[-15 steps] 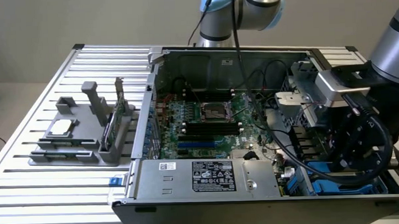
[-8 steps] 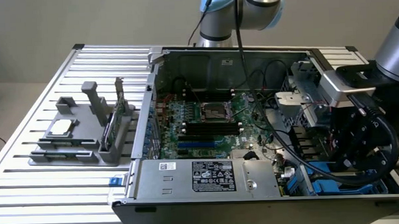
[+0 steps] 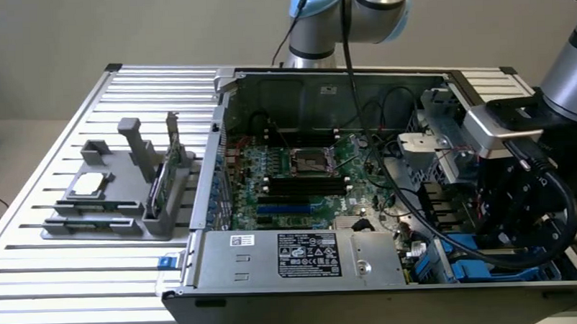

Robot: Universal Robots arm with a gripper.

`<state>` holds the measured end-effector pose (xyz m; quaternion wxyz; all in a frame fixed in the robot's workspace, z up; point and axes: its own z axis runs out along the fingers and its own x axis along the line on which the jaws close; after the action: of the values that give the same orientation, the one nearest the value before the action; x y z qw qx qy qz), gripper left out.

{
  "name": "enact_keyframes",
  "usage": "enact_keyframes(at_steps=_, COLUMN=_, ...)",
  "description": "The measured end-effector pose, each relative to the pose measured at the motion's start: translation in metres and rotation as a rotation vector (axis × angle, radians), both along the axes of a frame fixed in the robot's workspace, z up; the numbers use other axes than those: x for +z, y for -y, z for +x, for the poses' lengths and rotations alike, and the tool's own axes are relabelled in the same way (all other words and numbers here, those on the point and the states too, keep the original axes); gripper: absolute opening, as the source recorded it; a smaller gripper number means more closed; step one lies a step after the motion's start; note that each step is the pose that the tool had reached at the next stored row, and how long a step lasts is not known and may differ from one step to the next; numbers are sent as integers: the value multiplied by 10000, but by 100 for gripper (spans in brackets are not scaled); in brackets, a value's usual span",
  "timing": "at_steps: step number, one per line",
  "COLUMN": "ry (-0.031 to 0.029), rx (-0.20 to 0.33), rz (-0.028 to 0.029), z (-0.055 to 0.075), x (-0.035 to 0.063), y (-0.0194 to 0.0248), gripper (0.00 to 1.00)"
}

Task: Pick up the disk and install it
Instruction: 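Insert the disk into the insertion slot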

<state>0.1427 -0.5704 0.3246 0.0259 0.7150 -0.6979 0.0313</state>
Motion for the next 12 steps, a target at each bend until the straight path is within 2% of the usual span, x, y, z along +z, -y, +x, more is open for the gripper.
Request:
enact_keyframes(at_steps=2, ry=-2, rx=17, rz=1, z=0, x=-25, y=-2, gripper=25)
enact_keyframes(at_steps=3, ry=-4, rx=18, rz=53, z=0, x=-42, y=-5, gripper=25)
enact_keyframes(at_steps=4, ry=-13, rx=20, rz=35, z=1, x=-34, y=-4, gripper=25)
enact_keyframes(at_steps=6, ry=-48, rx=20, rz=18, z=0, x=23, y=-3, gripper=25)
enact_keyframes(at_steps=12, ry=-135, rx=19, rz=19, z=0, x=183, y=-3, gripper=25)
